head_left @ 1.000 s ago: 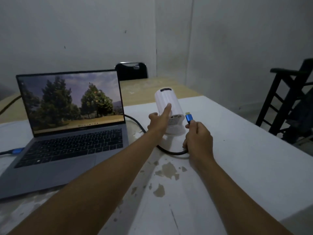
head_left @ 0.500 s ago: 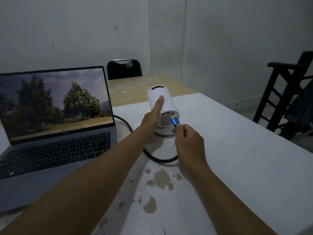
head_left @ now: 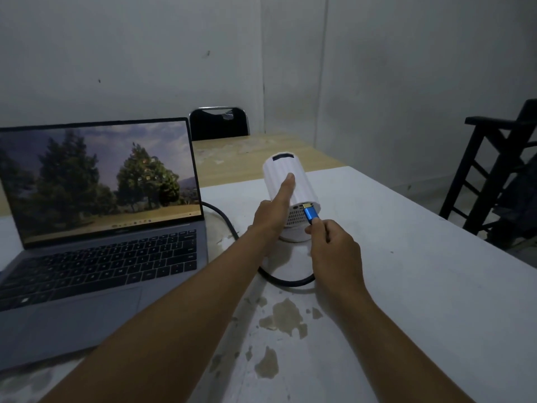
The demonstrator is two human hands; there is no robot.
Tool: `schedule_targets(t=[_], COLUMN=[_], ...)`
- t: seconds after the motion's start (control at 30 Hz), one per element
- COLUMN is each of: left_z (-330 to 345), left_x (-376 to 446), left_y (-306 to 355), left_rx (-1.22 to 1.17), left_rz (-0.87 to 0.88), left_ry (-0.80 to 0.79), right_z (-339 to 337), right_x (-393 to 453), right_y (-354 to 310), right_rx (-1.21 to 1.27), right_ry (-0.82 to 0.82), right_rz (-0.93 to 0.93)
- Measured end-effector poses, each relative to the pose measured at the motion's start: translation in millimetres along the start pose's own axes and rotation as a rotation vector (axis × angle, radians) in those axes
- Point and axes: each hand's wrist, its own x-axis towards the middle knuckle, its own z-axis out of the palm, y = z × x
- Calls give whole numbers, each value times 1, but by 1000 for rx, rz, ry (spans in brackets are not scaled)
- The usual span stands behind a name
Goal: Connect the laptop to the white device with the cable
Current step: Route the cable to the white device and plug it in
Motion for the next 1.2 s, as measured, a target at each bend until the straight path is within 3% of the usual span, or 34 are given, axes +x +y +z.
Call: schedule_targets(t=[0.13,0.33,0.6,0.97,1.2], left_z=[-5,-3,-7,-7,-6], left_x=[-8,-8,-10,-7,0], left_y=[9,8,7,6,8], left_rx=[-78,-85,-26,-84,-160], left_rz=[-10,-6,43,51,-38], left_ry=[-33,-46,-98,-87,-79], right_z=[-4,-7,-11,-13,-11], right_x=[-3,-2,-1,1,0], right_y=[-6,-7,-12,-10,-7], right_rx=[88,172,318,310,141], right_ry=[8,155,-76,-59,-152], right_rz=[-20,34,72,171,74])
